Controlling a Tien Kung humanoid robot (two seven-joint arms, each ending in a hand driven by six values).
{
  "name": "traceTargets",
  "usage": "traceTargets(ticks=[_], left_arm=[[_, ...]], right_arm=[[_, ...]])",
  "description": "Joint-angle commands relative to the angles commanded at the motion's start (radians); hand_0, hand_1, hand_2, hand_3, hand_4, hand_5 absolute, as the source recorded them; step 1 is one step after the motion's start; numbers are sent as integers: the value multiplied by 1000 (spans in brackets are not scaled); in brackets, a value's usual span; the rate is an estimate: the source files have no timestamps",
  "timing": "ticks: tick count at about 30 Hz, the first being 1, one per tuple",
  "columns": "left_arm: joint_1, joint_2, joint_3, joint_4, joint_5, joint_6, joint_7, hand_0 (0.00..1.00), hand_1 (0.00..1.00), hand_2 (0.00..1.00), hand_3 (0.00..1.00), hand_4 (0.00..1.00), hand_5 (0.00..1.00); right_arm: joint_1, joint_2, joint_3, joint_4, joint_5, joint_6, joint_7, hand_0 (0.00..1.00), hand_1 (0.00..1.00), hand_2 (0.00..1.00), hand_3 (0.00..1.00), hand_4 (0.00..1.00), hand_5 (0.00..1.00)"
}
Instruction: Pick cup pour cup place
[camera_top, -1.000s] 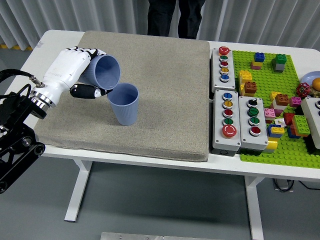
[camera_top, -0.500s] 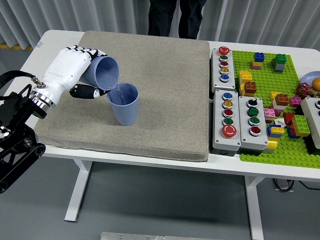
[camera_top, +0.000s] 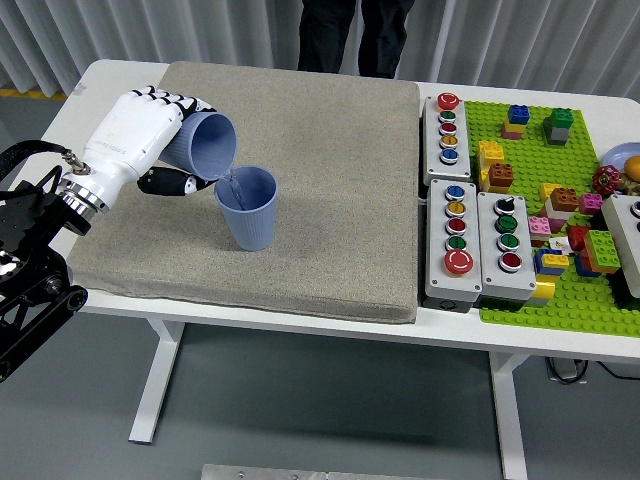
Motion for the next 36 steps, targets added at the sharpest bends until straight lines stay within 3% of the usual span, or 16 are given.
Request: traceTargets(ticks=[23,36], left_arm=[[-35,23,40,-7,37,3,21,683,587,590,510,791,158],[-66,67,80,-21,55,8,37,680,586,588,508,790,160]], right_arm=[[4,-1,-5,0,9,-1,1,718,679,716,689,314,325],[3,-2,-11,0,16,-2,2,718,679,716,689,315,324]])
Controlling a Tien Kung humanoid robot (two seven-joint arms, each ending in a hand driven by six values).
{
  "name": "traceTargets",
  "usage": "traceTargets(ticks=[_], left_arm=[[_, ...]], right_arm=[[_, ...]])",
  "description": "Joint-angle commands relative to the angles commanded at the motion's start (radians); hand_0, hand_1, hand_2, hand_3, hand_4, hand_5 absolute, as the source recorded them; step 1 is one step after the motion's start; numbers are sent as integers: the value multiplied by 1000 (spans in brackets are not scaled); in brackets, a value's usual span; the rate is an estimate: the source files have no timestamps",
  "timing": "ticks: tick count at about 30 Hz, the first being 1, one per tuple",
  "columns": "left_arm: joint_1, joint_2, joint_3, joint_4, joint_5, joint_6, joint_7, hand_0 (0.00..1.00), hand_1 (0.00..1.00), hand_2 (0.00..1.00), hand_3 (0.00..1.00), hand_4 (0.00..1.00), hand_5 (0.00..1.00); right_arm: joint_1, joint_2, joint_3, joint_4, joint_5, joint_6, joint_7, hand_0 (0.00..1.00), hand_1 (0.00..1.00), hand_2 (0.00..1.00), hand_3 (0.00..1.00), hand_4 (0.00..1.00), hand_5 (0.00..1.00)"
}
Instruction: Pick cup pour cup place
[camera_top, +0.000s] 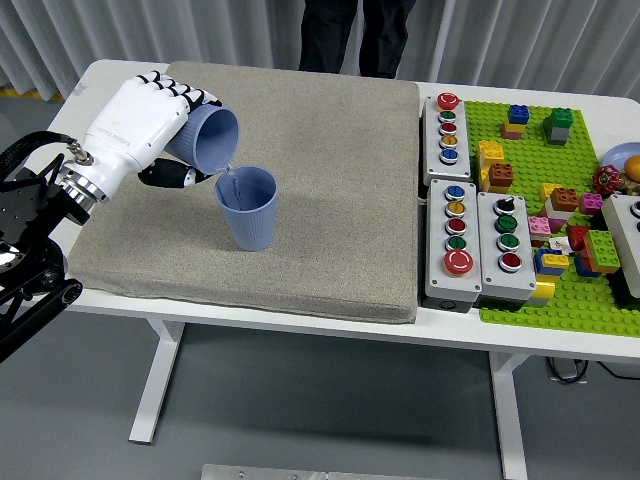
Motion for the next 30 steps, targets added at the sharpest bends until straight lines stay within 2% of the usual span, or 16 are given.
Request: traceTargets(ticks=[30], left_arm=[[-12,7,5,-7,0,7,5,679,584,586,508,788,156]], right_arm=[[-1,0,-1,0,2,-2,1,718,679,715,689,314,323]])
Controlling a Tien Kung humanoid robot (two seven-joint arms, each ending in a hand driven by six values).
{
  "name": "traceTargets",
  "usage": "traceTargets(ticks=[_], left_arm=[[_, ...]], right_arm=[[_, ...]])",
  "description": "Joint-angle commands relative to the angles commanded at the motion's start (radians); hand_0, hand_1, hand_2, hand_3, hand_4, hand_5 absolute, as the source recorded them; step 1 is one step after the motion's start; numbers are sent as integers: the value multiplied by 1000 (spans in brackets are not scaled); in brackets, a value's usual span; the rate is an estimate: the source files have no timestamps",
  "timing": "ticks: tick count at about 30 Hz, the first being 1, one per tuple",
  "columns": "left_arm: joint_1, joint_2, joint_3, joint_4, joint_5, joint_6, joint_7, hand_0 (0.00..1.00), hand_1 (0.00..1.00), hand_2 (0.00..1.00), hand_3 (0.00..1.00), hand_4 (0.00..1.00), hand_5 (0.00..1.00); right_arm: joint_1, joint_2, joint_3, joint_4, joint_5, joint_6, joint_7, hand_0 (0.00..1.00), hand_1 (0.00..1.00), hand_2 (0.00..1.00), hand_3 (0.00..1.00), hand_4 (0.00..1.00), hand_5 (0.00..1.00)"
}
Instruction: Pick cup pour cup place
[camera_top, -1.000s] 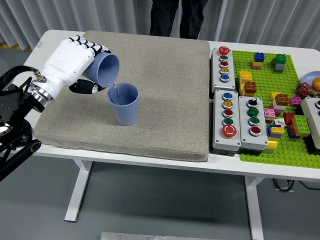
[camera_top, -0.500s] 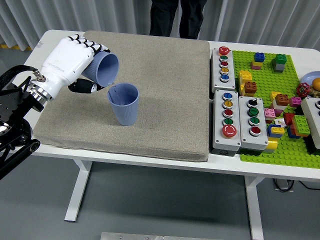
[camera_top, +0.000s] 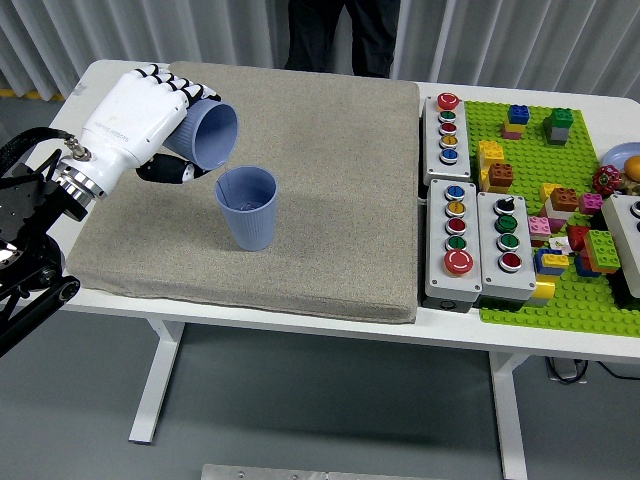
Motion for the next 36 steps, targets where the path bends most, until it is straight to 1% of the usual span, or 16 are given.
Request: traceTargets(ticks=[12,13,17,18,20,21,22,23,25,26,29,30,32,33,35,36], left_arm=[[13,-16,-13,9,-18,12,-3,677,584,586,508,788,158],[16,-22,-19,17,-36,20,-6,677,584,586,508,788,158],[26,-39,-36,43,-145,43,-22,675,583,589,508,788,158],[36,-60,-54,67,-182,70,-44,675,583,589,508,788,158],[44,-79,-70,91,-260,101,-65,675,583,589,508,788,158],[45,-83,-73,96,-306,107,-69,675,583,589,508,788,158],[52,-105,-88,117,-351,129,-89,674,581,590,508,791,159],[56,-117,-96,126,-390,139,-99,674,581,590,508,791,159],[63,-134,-108,139,-474,154,-111,674,581,590,508,791,159],[64,-136,-110,141,-511,156,-113,674,581,590,508,791,159],[83,-180,-147,175,-635,180,-144,673,582,590,506,792,166],[86,-187,-153,180,-672,184,-150,673,582,590,506,792,166],[102,-219,-179,202,-752,200,-179,673,582,590,506,792,166],[104,-223,-182,205,-784,202,-183,673,582,590,506,792,166],[122,-249,-201,222,-858,207,-204,670,581,590,507,794,168],[125,-253,-204,225,-879,207,-207,670,581,590,507,794,168]], right_arm=[[3,0,-1,0,5,0,1,718,679,716,690,314,325],[3,0,0,0,3,0,1,718,679,716,690,314,325],[2,0,1,0,2,0,0,718,679,716,690,315,326],[2,1,2,0,0,0,0,718,679,716,690,315,326],[1,1,3,0,-2,0,0,718,679,716,690,315,326],[1,1,3,0,-2,0,0,718,679,716,690,315,326],[2,1,4,0,-3,0,0,718,679,716,690,314,326],[2,2,4,0,-4,0,-1,718,679,716,690,314,326],[2,2,5,0,-4,0,-1,718,679,716,690,314,326],[2,2,4,0,-4,0,-1,718,679,716,690,314,326],[1,2,5,0,-6,1,-1,718,679,716,690,314,324],[0,2,5,0,-7,1,-1,718,679,716,690,314,324],[-2,2,6,0,-12,2,-2,718,679,716,690,314,324],[-3,2,7,0,-12,2,-2,718,679,716,690,314,324],[-5,3,9,0,-18,3,-4,718,679,717,690,314,327],[-6,3,9,0,-19,3,-4,718,679,717,690,314,327]])
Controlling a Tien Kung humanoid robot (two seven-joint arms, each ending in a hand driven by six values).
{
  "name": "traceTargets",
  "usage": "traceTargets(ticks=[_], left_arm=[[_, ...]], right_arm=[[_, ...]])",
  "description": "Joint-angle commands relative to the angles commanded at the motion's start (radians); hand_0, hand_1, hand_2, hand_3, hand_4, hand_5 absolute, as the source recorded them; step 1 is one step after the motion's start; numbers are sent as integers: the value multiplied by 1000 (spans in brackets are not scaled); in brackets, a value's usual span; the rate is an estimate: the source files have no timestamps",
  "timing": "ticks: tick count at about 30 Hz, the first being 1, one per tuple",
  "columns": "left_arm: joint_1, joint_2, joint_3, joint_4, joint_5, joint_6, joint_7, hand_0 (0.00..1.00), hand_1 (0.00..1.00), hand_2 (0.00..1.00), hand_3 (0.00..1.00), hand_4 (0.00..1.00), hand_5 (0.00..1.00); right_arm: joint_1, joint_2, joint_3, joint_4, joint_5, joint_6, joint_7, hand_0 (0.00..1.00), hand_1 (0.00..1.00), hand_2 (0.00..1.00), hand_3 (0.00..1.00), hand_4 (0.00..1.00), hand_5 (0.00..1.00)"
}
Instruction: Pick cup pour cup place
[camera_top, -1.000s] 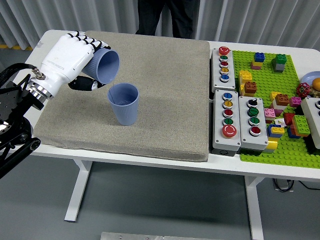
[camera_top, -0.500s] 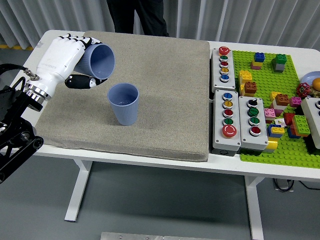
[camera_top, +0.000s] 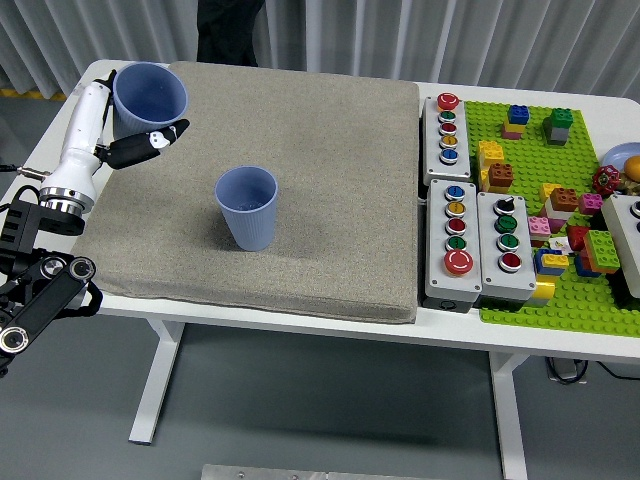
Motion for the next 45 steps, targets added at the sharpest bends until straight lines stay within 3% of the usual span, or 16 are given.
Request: traceTargets(ticks=[3,9,18,33,45], left_arm=[[21,-21,-13,18,-70,1,-21,670,581,590,507,794,168],[42,-40,-17,40,-122,10,-44,642,578,592,510,795,173],[45,-67,21,82,-255,74,-121,593,562,584,506,796,183],[45,-84,62,115,-281,73,-126,575,541,584,507,790,197],[48,-108,109,138,-409,61,-164,581,542,582,505,789,202]], right_arm=[[-4,1,3,0,-5,0,-1,718,679,717,690,314,327],[-6,2,6,0,-12,1,-3,718,679,717,690,314,328],[-3,3,2,0,-5,1,-2,718,680,718,691,314,330],[2,3,2,0,-2,0,-1,718,680,718,690,312,331],[3,4,1,0,-1,-1,-2,720,680,718,691,313,331]])
